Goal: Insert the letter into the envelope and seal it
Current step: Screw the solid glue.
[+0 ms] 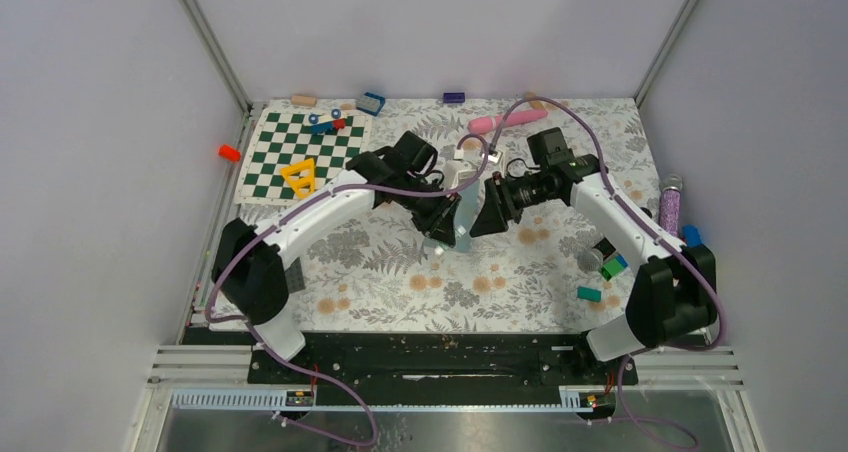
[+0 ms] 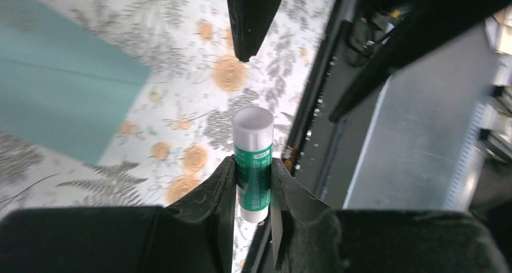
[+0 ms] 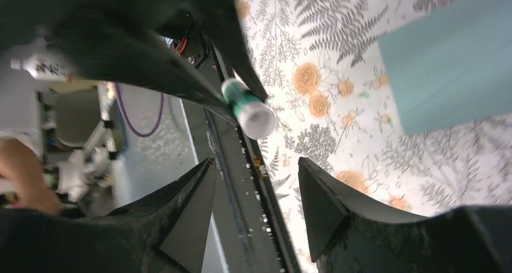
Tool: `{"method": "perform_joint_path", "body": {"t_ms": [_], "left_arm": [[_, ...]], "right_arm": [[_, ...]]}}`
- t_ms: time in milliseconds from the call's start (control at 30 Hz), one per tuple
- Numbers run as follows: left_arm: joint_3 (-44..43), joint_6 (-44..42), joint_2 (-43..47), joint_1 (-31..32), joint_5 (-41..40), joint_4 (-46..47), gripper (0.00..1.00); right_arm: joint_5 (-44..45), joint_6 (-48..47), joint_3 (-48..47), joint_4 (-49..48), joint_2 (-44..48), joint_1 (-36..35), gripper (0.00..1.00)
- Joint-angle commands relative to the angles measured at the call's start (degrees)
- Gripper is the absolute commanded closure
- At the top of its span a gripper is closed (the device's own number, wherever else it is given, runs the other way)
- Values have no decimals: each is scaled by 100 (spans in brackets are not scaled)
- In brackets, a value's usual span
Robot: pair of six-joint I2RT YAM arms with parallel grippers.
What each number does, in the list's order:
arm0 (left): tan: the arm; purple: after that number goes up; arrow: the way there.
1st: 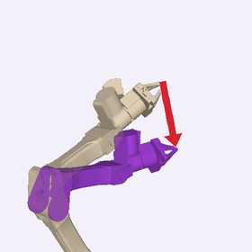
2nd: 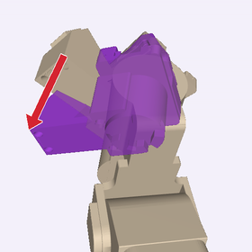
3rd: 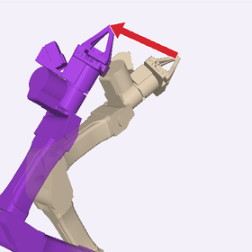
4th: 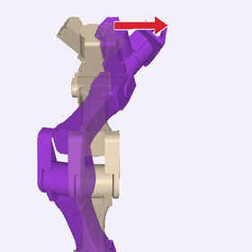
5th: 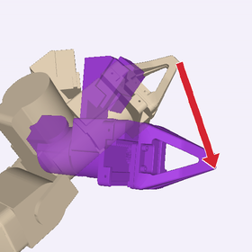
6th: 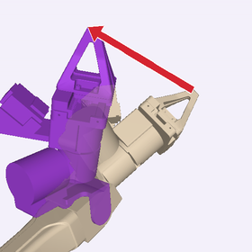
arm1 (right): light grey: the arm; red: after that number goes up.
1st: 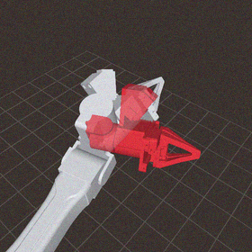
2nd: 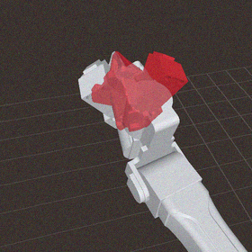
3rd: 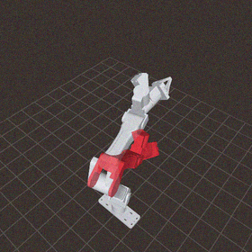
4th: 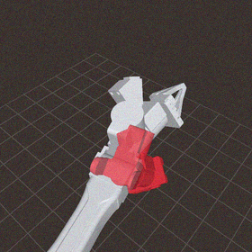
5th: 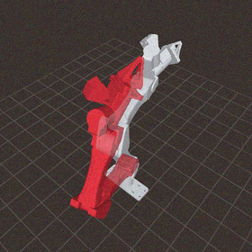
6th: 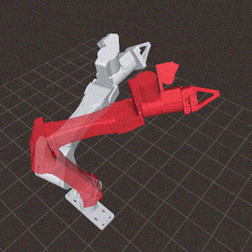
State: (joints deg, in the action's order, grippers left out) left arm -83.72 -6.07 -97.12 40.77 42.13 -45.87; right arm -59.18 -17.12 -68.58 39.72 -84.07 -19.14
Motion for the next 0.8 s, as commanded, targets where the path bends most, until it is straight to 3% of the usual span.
{"method": "perform_joint_path", "body": {"t_ms": [0, 167, 333, 767], "left_arm": [[167, 286, 607, 59, -1217, 762, 100], [359, 226, 839, 281, -1749, 913, 100], [418, 125, 858, 509, -2165, 921, 100], [419, 136, 877, 611, -2619, 1027, 100]], "right_arm": [[429, 1850, -148, -258, -286, -3, 41], [189, 2814, -65, -1083, -399, 15, 41], [-369, 3423, -478, -1066, -818, 41, 43], [-77, 3388, -284, -885, -869, 42, 50]]}}
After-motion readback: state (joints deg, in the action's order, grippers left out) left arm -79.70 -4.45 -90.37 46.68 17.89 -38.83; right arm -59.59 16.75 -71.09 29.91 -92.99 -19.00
